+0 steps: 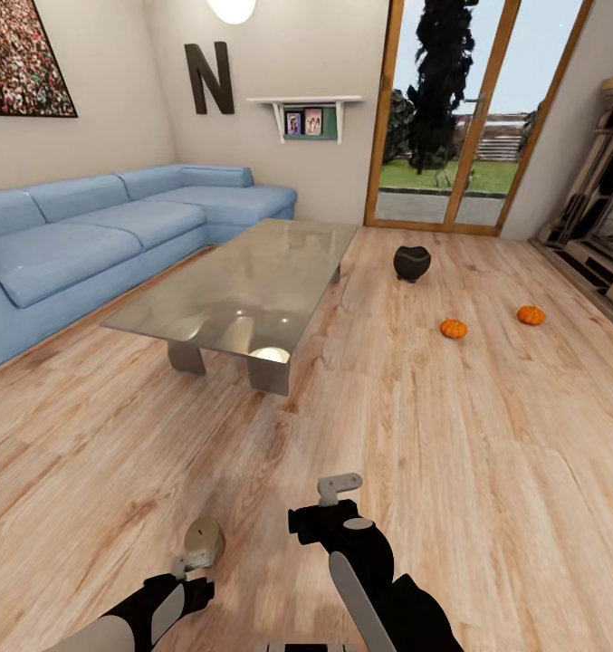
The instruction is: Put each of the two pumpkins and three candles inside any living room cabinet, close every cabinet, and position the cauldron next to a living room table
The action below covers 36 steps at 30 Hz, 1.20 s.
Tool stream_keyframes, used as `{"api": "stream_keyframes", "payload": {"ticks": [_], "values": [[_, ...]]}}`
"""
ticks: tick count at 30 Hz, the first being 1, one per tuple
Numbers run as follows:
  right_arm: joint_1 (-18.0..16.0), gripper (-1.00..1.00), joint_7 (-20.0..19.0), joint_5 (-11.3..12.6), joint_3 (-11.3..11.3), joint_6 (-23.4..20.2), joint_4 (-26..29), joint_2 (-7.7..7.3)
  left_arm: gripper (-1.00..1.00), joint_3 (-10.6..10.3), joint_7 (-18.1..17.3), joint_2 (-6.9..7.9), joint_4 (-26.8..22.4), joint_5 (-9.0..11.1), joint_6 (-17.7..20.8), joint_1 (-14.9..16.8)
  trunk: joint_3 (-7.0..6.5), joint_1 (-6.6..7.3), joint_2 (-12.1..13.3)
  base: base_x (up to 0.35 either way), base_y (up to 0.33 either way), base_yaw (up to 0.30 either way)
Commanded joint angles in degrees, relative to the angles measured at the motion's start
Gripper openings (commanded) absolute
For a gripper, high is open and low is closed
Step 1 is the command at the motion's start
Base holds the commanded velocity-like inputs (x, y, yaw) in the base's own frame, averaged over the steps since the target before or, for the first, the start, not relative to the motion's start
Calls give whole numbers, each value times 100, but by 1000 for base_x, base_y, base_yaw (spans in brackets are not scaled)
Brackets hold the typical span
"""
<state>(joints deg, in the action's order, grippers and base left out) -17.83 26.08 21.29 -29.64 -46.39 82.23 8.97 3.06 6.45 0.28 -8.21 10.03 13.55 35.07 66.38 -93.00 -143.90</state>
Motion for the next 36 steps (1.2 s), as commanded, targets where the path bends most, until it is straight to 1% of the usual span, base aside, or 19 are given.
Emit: {"api": "stream_keyframes", "payload": {"ticks": [1, 6, 19, 29, 36], "values": [[-3, 100, 61, 59, -7, -11, 6, -1, 100, 28, 16, -2, -14, 31, 34, -1, 5, 1, -2, 103, 0, 0], [-3, 100, 57, 59, -7, -11, 11, -1, 100, 28, 15, -2, -14, 27, 34, -1, 5, 1, -2, 231, 0, 0], [-1, 100, 55, 59, -15, -12, 10, -1, 100, 28, 14, -2, -9, 25, 36, -1, 5, 1, -2, 310, 0, 0], [-3, 100, 55, 59, -14, -4, 12, -1, 100, 28, 14, -2, -13, 25, 34, -1, 5, 1, -2, 95, 42, 0], [-2, 100, 55, 59, -14, -2, 12, -1, 100, 28, 14, -2, -14, 25, 34, -1, 5, 1, -2, 25, 72, 0]]}}
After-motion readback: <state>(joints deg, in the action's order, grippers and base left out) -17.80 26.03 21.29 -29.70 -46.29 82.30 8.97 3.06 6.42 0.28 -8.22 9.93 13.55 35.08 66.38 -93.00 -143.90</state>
